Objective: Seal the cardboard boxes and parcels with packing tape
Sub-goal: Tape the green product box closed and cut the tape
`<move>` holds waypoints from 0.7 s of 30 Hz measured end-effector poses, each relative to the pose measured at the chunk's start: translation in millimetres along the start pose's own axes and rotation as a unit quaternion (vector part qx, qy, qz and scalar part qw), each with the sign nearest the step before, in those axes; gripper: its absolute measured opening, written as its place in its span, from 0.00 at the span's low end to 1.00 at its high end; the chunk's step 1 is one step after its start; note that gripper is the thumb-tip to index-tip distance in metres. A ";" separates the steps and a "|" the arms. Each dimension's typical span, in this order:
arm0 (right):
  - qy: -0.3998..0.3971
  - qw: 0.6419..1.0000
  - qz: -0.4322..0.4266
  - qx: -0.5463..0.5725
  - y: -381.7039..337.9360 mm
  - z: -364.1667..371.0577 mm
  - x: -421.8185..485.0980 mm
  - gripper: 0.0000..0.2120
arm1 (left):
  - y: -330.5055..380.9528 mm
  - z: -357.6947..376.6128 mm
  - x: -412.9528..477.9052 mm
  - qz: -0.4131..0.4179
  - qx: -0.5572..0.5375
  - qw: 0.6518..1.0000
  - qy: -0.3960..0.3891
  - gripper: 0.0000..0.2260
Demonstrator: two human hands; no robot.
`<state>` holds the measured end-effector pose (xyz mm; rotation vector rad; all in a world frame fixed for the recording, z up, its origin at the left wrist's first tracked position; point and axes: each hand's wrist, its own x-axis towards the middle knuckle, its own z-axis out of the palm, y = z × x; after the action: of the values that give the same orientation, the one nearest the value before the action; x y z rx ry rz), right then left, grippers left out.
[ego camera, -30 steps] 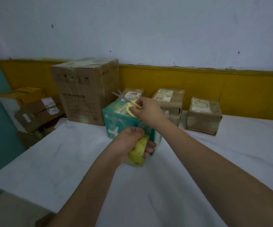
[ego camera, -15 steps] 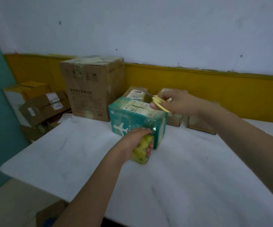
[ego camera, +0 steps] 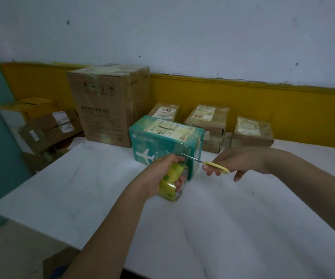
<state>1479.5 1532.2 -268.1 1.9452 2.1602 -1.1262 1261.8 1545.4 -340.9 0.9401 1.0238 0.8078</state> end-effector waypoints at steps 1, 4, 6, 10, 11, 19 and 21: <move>-0.002 1.000 0.002 0.007 -2.4 -0.4 2.7 0.27 | -0.1 0.1 0.7 -0.001 0.002 1.000 0.002 0.13; -0.002 1.000 -0.002 0.021 -10.1 0.0 11.5 0.29 | -0.4 -0.7 1.7 -0.003 0.007 1.000 0.002 0.11; 0.007 0.999 -0.012 0.031 -15.2 2.4 17.5 0.26 | -0.7 -1.7 1.1 -0.007 0.008 1.000 -0.002 0.10; 0.070 0.996 -0.043 0.025 -14.9 5.5 24.4 0.12 | 0.1 -2.3 -2.6 -0.004 0.010 1.000 -0.010 0.09; 0.090 0.995 -0.045 0.026 -13.2 6.2 25.0 0.09 | 0.9 -1.4 -3.8 -0.003 0.011 1.000 -0.010 0.09; 0.148 0.986 -0.062 -0.048 11.3 21.6 5.9 0.09 | -4.1 6.6 -5.6 0.043 0.049 0.996 0.053 0.09; 0.130 0.986 -0.048 -0.091 29.0 27.6 -4.6 0.11 | -6.2 7.2 -11.2 0.057 0.046 0.995 0.062 0.09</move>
<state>1493.9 1512.9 -300.4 2.0234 2.4088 -0.6862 1265.8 1531.2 -341.3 1.0448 1.1302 0.9281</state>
